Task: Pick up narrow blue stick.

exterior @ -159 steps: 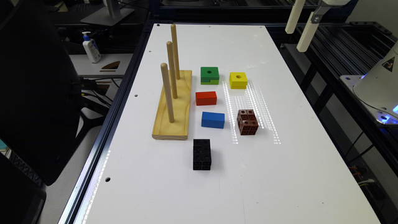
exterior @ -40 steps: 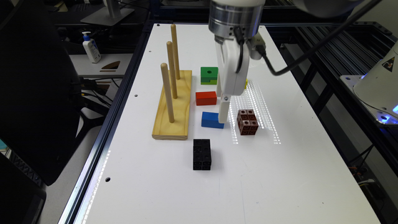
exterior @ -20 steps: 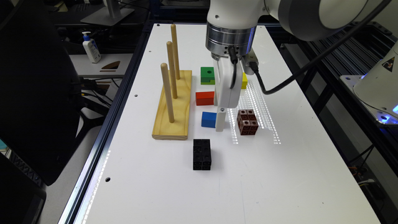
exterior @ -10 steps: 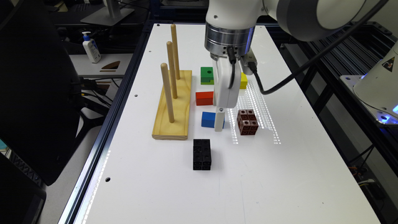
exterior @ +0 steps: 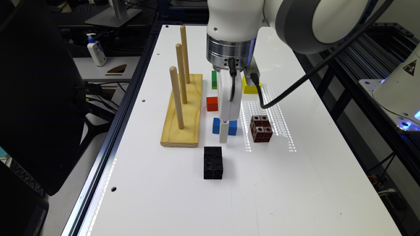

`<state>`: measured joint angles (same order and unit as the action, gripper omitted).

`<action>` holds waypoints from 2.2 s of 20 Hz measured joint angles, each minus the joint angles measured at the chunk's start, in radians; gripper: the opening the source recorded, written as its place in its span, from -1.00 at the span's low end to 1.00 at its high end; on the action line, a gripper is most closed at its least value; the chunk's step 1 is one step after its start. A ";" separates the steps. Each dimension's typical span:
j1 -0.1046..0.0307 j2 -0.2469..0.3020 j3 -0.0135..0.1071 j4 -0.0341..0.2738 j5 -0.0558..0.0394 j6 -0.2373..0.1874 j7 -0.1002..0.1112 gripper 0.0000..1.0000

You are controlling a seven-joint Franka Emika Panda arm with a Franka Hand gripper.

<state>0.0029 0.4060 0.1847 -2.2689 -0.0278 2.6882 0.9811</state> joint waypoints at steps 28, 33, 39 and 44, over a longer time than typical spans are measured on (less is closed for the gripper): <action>0.000 0.008 -0.001 0.004 -0.0032 0.008 0.000 -1.00; 0.000 -0.061 0.000 0.003 -0.0032 -0.059 0.000 -1.00; 0.000 -0.110 0.001 -0.003 -0.0031 -0.108 0.001 -1.00; 0.000 -0.150 0.003 -0.002 -0.0021 -0.138 0.001 -1.00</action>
<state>0.0032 0.2563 0.1874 -2.2713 -0.0299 2.5505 0.9816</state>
